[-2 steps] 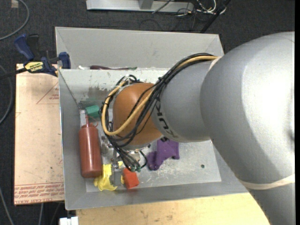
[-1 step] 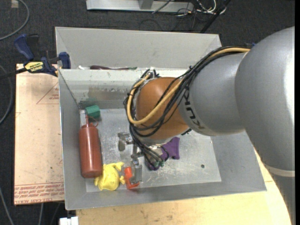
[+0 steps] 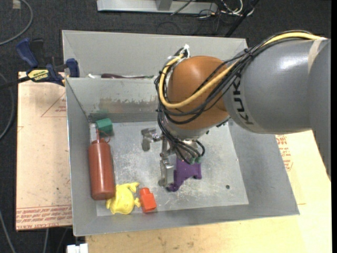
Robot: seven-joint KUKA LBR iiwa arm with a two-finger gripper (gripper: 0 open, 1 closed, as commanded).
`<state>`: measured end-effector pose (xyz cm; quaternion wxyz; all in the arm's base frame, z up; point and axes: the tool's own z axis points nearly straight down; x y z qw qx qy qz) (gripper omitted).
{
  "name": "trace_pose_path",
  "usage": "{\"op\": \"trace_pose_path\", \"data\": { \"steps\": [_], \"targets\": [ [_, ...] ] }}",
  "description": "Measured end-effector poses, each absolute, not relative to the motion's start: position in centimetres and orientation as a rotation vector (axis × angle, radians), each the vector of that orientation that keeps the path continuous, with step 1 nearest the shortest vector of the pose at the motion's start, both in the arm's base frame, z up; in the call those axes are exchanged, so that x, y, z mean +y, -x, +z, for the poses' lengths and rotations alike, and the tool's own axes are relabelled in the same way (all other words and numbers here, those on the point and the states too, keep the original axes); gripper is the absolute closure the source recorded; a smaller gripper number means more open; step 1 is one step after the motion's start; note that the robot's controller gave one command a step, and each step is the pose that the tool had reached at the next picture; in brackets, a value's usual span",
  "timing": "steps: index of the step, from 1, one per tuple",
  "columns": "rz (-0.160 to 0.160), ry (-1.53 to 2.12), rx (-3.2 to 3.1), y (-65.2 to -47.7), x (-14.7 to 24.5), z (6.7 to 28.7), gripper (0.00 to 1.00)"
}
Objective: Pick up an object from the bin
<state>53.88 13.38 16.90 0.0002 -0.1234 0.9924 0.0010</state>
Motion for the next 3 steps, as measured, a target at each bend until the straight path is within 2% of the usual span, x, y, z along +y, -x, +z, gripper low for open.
{"op": "trace_pose_path", "data": {
  "steps": [1, 2, 3],
  "targets": [
    [0.009, 0.242, 3.123, -57.3, 13.3, 19.0, 0.0],
    [0.009, 0.171, 3.135, -55.8, 9.1, 19.1, 0.0],
    [-0.001, 0.534, 3.088, -55.7, 5.9, 17.6, 0.0]
  ]
}}
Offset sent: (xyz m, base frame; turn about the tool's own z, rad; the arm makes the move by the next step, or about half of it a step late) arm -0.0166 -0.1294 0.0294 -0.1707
